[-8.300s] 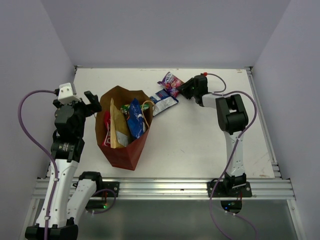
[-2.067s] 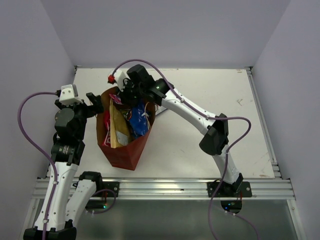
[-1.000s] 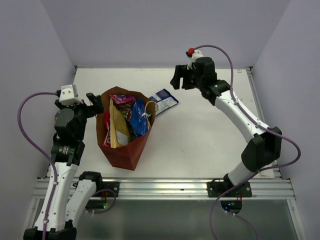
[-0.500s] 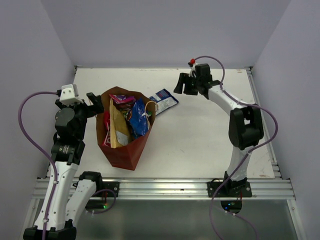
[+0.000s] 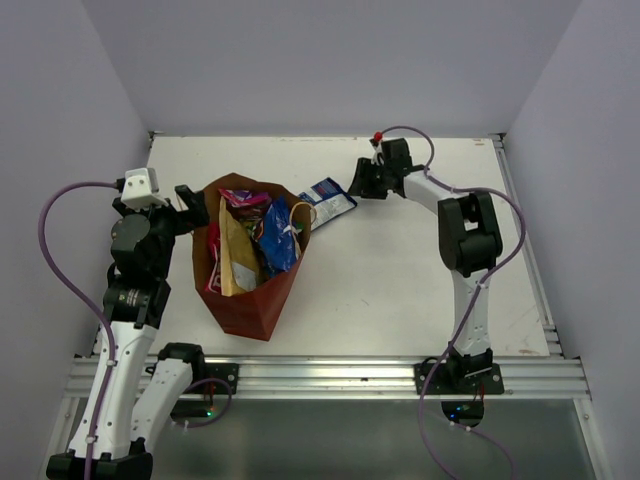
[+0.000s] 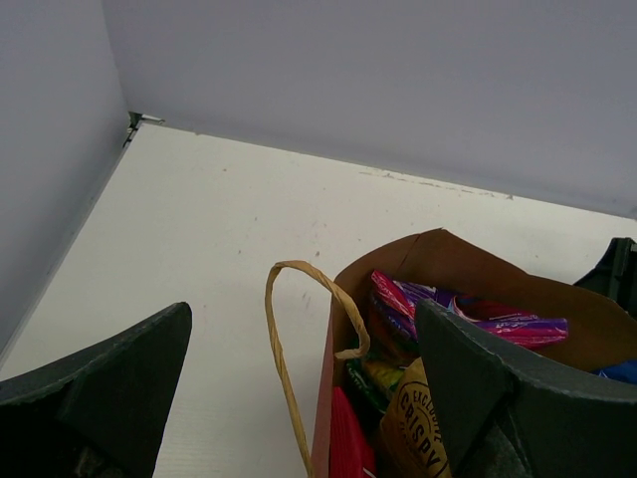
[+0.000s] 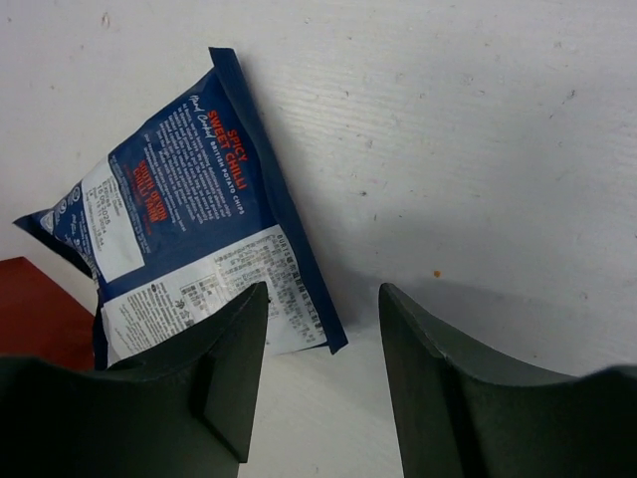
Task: Place the snacks into the paper bag
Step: Pick up the snack from the center of the board.
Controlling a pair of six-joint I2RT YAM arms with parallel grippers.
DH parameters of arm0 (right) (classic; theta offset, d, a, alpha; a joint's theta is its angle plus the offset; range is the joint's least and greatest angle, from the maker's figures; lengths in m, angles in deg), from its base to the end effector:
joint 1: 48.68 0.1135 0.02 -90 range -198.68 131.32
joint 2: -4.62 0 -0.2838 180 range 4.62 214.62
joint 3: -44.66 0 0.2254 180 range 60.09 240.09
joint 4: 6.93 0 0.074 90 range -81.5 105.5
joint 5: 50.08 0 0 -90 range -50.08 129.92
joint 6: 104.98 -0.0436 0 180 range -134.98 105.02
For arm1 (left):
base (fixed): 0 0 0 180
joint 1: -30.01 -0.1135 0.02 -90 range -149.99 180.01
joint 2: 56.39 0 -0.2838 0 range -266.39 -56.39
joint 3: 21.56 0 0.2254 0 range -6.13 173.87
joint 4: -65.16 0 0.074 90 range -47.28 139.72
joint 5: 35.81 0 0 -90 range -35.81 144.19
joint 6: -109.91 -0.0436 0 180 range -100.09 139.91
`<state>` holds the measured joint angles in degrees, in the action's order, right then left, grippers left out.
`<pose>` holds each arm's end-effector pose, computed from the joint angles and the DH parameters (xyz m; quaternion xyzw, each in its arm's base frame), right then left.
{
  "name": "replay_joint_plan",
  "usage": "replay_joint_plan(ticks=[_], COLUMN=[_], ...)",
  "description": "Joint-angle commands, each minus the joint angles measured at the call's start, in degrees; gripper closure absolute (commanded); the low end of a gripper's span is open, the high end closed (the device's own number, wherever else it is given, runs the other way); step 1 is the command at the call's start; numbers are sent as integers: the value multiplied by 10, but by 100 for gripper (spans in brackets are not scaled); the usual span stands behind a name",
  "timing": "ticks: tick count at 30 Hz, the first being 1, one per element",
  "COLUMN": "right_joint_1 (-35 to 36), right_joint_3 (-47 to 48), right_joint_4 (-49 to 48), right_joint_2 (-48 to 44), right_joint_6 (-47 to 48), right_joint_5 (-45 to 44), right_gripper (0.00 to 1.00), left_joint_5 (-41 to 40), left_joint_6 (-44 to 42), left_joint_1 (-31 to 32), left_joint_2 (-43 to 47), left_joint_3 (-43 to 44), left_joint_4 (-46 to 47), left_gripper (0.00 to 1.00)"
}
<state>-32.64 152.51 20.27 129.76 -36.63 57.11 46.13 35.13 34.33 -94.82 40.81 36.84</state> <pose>0.4588 0.1453 0.1975 -0.0131 0.9135 0.2540 0.3174 0.1206 -0.0030 0.3724 -0.1170 0.7240 -0.0642 0.6768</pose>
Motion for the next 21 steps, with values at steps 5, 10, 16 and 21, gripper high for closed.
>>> replay_joint_plan(ticks=[5, 10, 16, 21], right_joint_1=[-3, -3, -3, -3], right_joint_3=[36, 21, -57, -201], right_joint_4=[-27, -39, -70, -123], right_joint_2=[40, 44, -11, -86], right_joint_6=[-5, -10, -33, -85], right_joint_5=[35, 49, 28, 17], right_gripper=[57, 74, 100, 100], left_joint_5=[10, 11, 11, 10], left_joint_6=[-12, -12, -12, -12], left_joint_1=[0, -2, -2, -2], left_joint_2=[-4, -4, -1, -1], left_joint_3=[-3, -4, -4, -4], left_joint_4=[32, 32, 33, 33], left_gripper=[3, 2, 2, 2])
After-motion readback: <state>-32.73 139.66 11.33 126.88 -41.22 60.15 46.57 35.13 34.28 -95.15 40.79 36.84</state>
